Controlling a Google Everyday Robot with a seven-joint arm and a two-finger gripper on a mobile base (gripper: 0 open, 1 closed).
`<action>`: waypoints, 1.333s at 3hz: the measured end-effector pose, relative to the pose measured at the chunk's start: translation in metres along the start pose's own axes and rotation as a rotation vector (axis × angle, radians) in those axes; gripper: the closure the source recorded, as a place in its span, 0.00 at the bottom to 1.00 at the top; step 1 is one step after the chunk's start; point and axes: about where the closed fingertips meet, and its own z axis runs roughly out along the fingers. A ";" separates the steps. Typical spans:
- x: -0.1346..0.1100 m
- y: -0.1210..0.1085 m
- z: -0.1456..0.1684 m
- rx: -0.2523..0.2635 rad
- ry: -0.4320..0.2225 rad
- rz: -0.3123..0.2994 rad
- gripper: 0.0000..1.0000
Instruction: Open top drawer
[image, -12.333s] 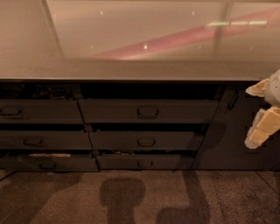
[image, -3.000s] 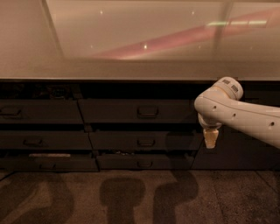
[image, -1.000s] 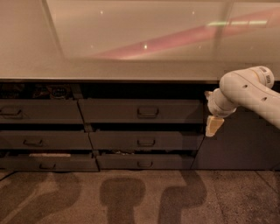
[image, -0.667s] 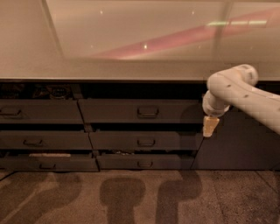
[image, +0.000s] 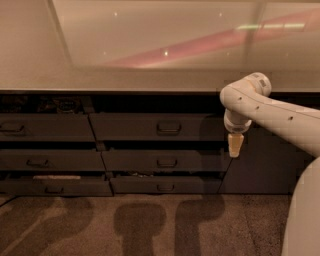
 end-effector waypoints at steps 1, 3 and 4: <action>0.001 0.002 0.001 -0.015 -0.053 -0.006 0.00; 0.006 0.006 -0.005 -0.073 -0.389 -0.009 0.00; 0.004 0.003 -0.009 -0.057 -0.410 -0.073 0.00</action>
Offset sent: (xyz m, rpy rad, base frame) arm -0.0184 -0.0065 0.0261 0.5224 0.0318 0.3454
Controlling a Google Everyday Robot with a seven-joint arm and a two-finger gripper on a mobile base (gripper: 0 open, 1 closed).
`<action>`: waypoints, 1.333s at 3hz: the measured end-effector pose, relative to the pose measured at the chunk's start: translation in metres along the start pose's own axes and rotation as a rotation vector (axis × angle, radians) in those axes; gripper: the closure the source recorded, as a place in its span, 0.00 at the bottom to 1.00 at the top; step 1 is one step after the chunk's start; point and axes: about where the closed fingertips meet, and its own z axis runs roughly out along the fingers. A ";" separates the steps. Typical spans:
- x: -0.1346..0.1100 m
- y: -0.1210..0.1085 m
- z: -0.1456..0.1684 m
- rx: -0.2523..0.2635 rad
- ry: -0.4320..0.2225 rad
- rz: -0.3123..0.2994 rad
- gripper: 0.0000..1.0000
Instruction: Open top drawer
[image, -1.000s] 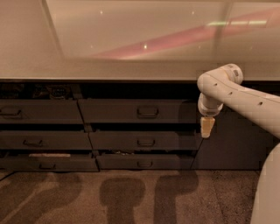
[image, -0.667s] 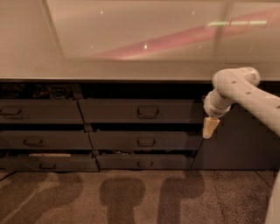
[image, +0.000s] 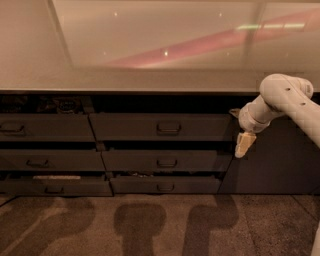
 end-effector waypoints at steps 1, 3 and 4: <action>0.000 0.000 0.000 0.000 0.000 0.000 0.19; 0.000 0.000 0.000 0.000 0.000 0.000 0.66; 0.000 0.000 0.000 0.000 0.000 0.000 0.89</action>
Offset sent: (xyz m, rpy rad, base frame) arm 0.0000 0.0000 0.0000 0.0000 0.0000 0.0000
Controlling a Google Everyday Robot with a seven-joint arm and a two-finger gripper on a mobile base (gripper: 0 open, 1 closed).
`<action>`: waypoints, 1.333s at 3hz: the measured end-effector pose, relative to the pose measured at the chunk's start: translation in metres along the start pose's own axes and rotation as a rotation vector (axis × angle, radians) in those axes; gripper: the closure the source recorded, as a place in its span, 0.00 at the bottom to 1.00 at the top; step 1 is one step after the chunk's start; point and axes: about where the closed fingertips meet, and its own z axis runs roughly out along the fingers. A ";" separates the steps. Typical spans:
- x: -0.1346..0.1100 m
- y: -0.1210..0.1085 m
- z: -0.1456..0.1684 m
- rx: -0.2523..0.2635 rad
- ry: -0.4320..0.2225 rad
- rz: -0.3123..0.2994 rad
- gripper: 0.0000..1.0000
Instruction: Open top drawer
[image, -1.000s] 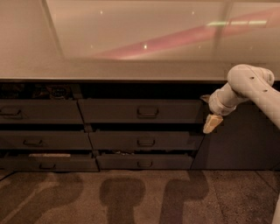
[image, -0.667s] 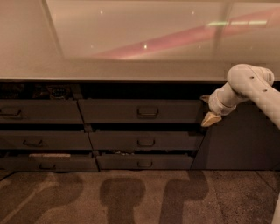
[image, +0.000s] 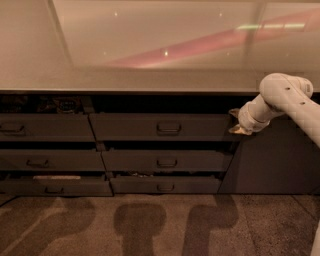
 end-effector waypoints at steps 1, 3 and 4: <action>0.000 0.000 0.000 0.000 0.000 0.000 1.00; 0.000 -0.002 -0.002 0.000 0.000 0.000 1.00; 0.000 -0.004 -0.009 0.017 0.000 -0.016 1.00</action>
Offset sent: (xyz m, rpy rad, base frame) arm 0.0000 0.0000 0.0000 0.0000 0.0000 0.0000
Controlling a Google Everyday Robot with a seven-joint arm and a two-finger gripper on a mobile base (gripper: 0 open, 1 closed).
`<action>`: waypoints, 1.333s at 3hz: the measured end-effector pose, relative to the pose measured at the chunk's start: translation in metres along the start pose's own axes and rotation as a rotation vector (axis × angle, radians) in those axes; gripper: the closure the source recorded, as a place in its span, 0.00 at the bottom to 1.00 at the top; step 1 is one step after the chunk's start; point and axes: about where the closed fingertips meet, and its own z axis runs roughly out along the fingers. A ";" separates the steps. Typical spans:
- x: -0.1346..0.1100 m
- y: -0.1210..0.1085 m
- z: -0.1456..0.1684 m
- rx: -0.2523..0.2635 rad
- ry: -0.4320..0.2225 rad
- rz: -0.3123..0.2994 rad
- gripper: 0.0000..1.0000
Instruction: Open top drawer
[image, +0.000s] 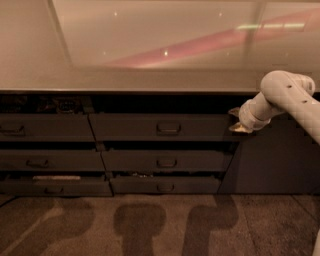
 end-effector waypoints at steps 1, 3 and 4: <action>0.000 -0.002 -0.003 0.000 0.000 0.000 1.00; -0.003 -0.006 -0.014 0.000 0.000 0.000 1.00; -0.005 -0.008 -0.021 0.000 0.000 0.000 1.00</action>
Offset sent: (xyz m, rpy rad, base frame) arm -0.2526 0.0032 -0.1597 -0.0491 -0.0278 0.1627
